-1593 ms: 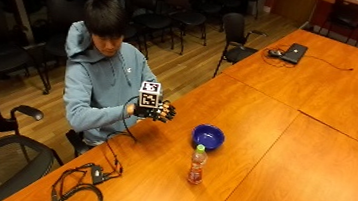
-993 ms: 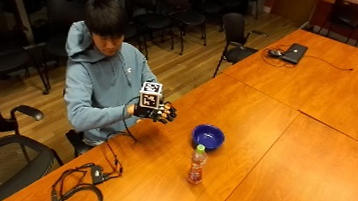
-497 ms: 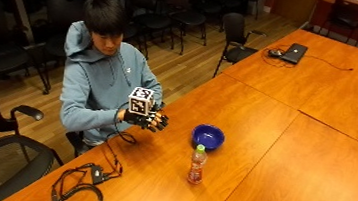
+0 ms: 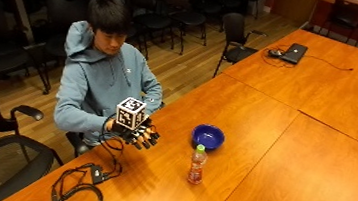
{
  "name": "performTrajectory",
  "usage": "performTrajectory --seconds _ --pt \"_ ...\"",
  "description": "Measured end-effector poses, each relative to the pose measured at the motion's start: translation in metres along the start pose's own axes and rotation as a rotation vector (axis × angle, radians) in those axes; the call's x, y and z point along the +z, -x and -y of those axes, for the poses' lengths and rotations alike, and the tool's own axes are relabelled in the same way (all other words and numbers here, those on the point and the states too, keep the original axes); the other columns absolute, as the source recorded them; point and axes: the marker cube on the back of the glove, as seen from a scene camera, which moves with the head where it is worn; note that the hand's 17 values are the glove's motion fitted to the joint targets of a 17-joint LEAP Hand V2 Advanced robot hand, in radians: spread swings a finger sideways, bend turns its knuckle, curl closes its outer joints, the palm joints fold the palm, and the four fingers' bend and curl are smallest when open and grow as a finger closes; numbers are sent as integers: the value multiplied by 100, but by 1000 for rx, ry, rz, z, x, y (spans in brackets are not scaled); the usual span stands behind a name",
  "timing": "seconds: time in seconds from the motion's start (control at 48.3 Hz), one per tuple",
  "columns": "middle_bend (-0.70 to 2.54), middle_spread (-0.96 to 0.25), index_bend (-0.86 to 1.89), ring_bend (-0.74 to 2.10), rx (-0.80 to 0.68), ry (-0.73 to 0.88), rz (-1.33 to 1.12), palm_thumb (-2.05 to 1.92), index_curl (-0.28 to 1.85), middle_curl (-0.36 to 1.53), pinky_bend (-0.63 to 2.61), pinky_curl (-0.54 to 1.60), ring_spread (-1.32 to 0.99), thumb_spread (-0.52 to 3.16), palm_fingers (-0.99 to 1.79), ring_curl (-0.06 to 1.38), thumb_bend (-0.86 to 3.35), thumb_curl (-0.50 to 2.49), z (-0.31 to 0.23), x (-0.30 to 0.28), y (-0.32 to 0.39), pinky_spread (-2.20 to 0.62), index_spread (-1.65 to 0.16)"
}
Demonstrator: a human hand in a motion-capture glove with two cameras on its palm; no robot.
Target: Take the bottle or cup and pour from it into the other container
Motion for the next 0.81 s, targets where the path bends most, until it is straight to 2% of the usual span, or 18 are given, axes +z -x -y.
performTrajectory --seconds 0.269,0.703,0.807 --pt "19 0 13 40 53 -76 -23 57 25 29 63 26 10 100 16 28 -2 33 36 -21 -44 21 -37" --pt "24 1 11 46 -19 -256 271 60 19 33 67 28 9 93 10 30 -3 34 114 -8 -59 21 -38" --pt "24 1 11 47 -16 -293 419 59 18 33 68 28 9 92 9 30 -3 34 130 -4 -58 21 -38"
